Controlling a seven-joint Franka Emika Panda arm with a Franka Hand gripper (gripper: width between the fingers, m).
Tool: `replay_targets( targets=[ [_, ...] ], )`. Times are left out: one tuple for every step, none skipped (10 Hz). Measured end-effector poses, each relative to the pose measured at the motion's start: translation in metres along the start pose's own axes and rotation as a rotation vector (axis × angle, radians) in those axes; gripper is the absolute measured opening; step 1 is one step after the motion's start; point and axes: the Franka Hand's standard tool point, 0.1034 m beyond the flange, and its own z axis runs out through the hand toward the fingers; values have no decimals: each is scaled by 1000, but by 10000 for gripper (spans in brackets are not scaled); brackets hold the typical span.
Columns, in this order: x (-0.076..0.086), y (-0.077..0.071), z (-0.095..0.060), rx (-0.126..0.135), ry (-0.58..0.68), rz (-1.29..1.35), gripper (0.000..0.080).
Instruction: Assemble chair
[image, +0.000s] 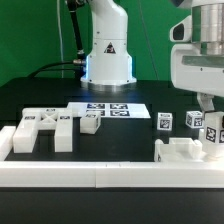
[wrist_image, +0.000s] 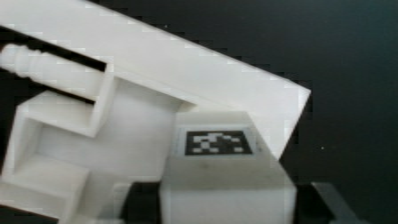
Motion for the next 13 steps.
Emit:
replay_targets(
  targets=[
    [0, 0, 0, 0, 0, -22, 537],
    [0, 0, 0, -1, 0, -77, 537],
    [0, -1, 0, -1, 0, -193, 614],
    [-1, -1, 0, -1, 0, -291, 614],
    [-2, -1, -1, -2, 1, -389, 643],
    [-2, -1, -1, -2, 0, -493, 648],
    [-3, -1, -1, -1, 0, -578, 648],
    [-4, -1, -1, -2, 1, -652, 649],
    [-4, -2, -1, -2, 1, -755, 649],
    [-4, -2, -1, -3, 1, -843, 649],
    [-4, -2, -1, -5, 4, -916, 649],
    [-4, -2, -1, -11, 9, -997, 649],
    [-3, -2, -1, -16, 13, -1090, 649]
  ],
)
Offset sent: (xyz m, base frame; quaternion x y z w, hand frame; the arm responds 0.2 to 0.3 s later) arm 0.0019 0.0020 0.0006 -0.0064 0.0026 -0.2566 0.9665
